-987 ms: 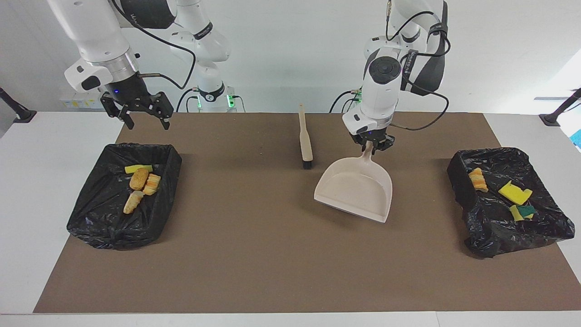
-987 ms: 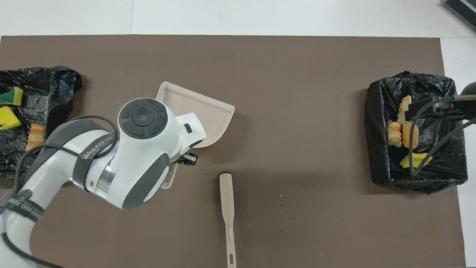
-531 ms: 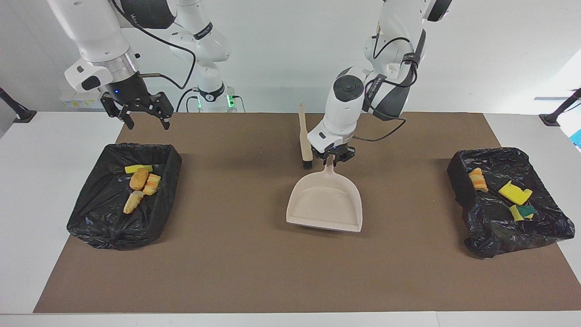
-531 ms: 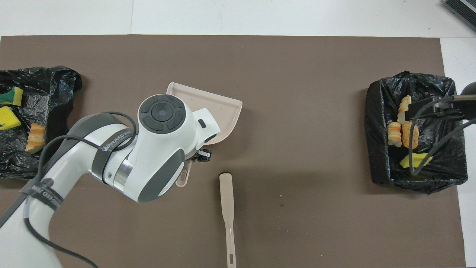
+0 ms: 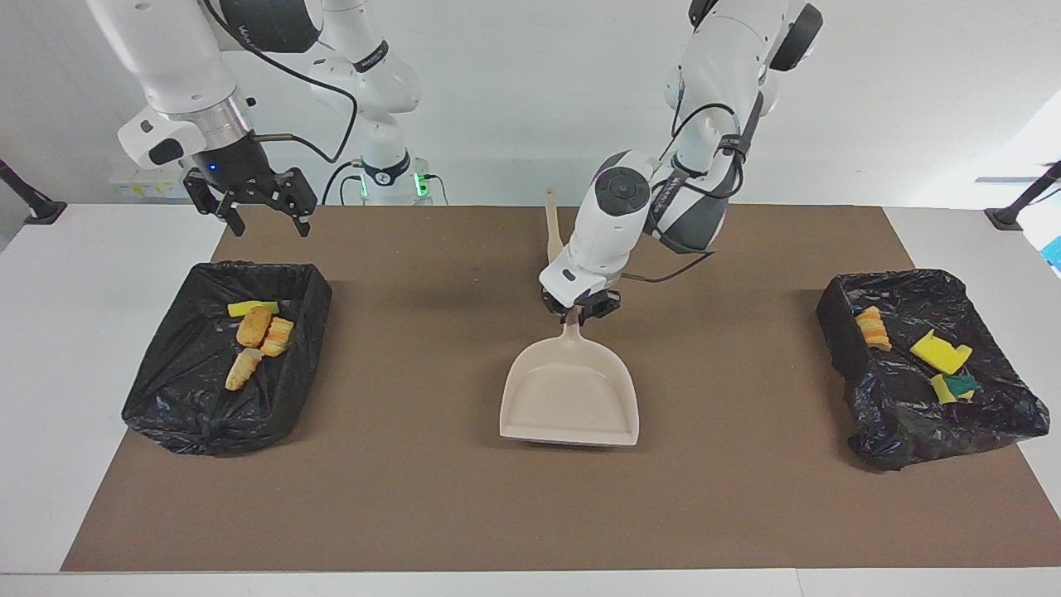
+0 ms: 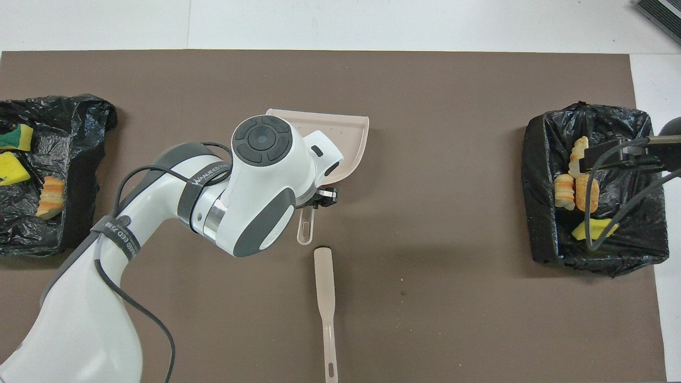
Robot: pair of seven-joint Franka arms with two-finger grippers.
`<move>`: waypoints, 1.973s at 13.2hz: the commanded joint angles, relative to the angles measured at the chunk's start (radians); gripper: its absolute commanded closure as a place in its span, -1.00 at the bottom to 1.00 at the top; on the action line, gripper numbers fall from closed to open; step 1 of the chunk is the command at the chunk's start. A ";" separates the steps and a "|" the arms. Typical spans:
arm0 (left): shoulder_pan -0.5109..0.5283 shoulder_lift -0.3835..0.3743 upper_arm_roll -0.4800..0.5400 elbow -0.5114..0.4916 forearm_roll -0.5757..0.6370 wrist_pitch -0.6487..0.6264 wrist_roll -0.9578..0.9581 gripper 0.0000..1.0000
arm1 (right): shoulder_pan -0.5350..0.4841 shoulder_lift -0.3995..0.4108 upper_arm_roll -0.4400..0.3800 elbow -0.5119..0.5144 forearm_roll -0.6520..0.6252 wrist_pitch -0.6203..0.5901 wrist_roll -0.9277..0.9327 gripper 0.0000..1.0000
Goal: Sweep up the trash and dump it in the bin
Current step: 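Bring the empty dustpan back and lower it onto the mat with the left gripper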
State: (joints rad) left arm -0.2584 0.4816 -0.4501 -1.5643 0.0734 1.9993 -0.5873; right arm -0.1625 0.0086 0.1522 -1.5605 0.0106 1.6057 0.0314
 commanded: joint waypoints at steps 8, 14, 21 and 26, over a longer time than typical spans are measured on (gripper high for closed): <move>-0.002 0.112 0.014 0.115 0.128 -0.031 -0.029 1.00 | -0.005 -0.015 0.006 -0.021 0.006 0.013 0.012 -1.00; 0.001 0.111 0.016 0.104 0.126 -0.025 -0.037 0.33 | -0.005 -0.015 0.006 -0.019 0.006 0.013 0.012 -1.00; 0.002 0.104 0.014 0.104 0.124 -0.025 -0.042 0.03 | -0.005 -0.015 0.006 -0.021 0.006 0.013 0.012 -1.00; 0.014 0.081 0.013 0.095 0.124 -0.019 -0.028 -1.00 | -0.005 -0.015 0.006 -0.021 0.006 0.011 0.012 -1.00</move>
State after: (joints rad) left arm -0.2537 0.5829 -0.4349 -1.4709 0.1836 1.9899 -0.6134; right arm -0.1625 0.0086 0.1522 -1.5607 0.0106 1.6057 0.0314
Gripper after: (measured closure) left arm 0.251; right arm 0.000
